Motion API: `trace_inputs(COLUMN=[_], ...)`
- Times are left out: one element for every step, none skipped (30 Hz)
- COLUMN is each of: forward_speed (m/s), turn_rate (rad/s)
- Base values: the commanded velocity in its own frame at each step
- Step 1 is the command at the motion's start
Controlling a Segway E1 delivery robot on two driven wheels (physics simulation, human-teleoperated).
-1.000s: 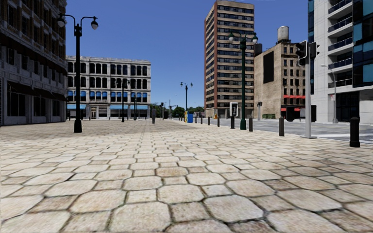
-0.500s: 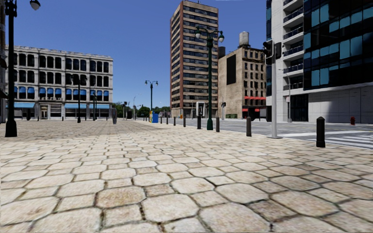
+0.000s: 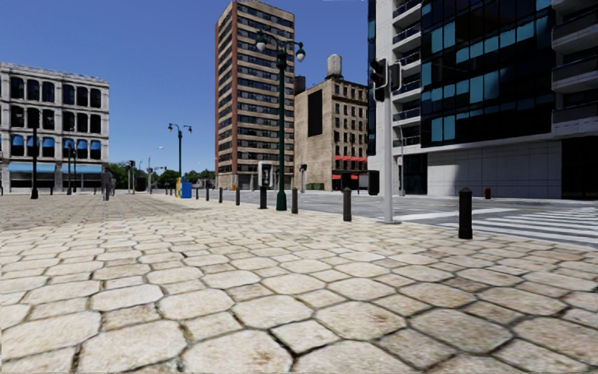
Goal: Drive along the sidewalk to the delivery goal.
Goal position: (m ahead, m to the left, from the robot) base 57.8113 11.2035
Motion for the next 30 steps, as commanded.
trace_inputs(forward_speed=[1.50,1.50,1.50,1.50,1.50,1.50,1.50,1.50,1.50,1.50,1.50,1.50,1.50,1.50,1.51,1.51,1.51,1.51,1.51,1.51,1.51,1.51,1.51,1.51,1.51,1.51,1.51,1.51,1.51,1.51], turn_rate=[-0.49,-0.49,-0.49,-0.49,-0.49,-0.50,-0.50,-0.50,-0.54,-0.55,-0.56,-0.56,-0.56,-0.56,-0.56,-0.56,-0.56,-0.56,-0.56,-0.56,-0.56,-0.56,-0.56,-0.56,-0.56,-0.56,-0.56,-0.56,-0.56,-0.56])
